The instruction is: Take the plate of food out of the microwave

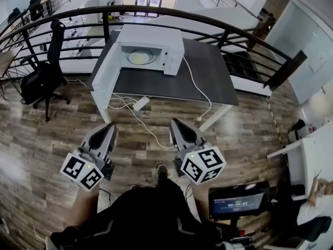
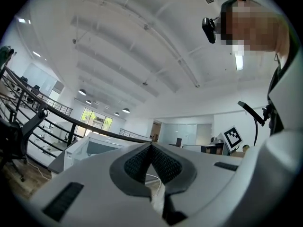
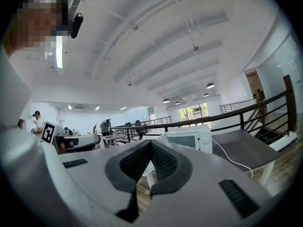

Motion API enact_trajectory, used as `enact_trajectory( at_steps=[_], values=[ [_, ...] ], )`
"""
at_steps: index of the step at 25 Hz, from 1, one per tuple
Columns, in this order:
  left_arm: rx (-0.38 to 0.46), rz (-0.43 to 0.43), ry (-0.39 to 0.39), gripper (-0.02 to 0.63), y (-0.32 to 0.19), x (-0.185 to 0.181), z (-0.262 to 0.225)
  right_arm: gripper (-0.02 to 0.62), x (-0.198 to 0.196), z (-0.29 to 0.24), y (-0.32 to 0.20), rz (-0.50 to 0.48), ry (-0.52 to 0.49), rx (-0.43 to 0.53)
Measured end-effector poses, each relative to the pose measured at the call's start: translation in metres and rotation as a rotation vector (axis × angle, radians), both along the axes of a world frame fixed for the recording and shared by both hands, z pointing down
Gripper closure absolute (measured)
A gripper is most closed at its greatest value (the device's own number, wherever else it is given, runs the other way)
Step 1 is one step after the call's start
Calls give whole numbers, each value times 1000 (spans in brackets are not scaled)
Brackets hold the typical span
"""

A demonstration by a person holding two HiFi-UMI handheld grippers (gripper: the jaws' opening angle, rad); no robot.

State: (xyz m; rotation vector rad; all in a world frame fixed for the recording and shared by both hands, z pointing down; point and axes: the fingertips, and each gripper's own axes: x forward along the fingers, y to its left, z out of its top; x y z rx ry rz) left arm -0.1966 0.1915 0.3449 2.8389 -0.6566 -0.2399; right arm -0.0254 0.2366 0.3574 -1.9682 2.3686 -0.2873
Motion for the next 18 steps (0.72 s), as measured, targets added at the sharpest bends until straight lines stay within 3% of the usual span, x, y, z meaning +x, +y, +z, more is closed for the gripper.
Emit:
enact_trajectory(
  at_steps=[7,11,18],
  values=[
    [-24,6,82,603,-9,-1,-6,604,7,-1,-27,-22,-49,19],
    [-23,-40,25,603,-26,11,1,604,15,6,-48,-56,-68,18],
    [3,-97,-9,604,-75,54,-7,604,48,5,-104,-120,-75,33]
  ],
)
